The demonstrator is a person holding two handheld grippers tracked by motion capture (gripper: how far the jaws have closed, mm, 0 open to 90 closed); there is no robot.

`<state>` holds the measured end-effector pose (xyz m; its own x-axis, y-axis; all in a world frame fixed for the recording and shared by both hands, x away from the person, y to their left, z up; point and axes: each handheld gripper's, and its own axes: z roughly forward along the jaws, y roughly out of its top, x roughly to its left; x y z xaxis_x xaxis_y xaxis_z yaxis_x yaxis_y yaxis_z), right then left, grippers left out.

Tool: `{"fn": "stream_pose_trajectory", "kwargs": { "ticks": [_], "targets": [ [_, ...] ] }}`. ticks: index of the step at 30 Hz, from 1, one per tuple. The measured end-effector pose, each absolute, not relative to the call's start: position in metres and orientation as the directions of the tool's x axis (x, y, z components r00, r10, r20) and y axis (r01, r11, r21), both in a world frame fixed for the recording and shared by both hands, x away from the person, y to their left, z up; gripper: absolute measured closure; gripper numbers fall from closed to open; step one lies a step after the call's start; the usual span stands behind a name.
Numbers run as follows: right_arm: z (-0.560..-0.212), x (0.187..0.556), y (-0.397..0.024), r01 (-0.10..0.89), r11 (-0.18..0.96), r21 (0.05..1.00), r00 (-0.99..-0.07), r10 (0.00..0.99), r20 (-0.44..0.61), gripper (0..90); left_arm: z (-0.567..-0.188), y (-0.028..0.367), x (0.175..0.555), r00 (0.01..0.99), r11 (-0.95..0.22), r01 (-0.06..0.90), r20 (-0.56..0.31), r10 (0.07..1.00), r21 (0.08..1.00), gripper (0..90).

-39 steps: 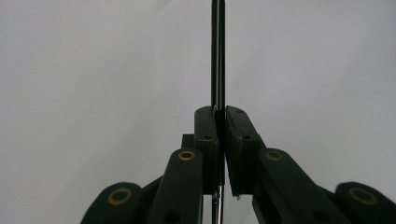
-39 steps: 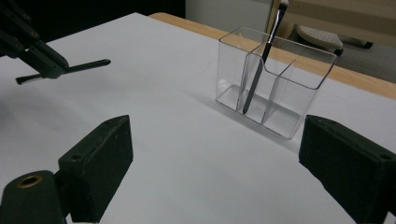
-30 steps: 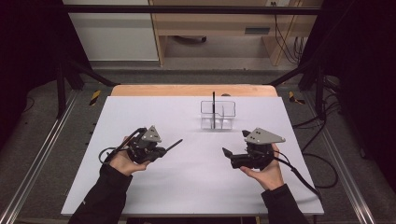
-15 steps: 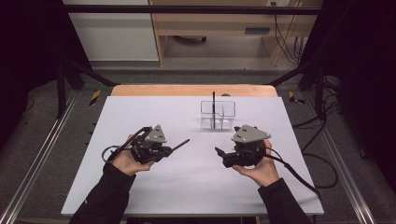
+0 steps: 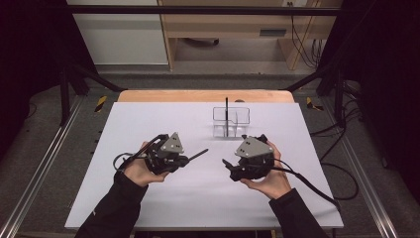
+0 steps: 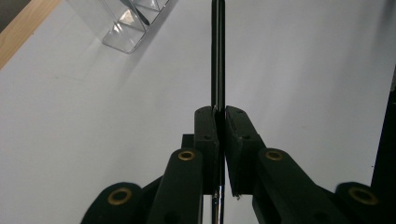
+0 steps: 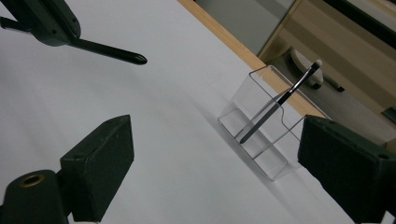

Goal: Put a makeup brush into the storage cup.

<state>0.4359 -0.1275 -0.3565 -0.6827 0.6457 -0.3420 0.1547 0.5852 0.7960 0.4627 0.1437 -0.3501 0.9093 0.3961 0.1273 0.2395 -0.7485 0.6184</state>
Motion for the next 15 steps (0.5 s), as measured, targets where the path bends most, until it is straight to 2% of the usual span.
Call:
{"fn": "stream_pose_trajectory", "kwargs": {
  "ticks": [15],
  "targets": [
    [-0.361, 0.429, -0.112, 0.069, 0.680, 0.730, -0.672, 0.573, -0.470, 11.0, -0.346, 0.135, 0.463, 0.922, -0.765, 0.221, 0.127, 0.366, 0.605, 83.3]
  ]
}}
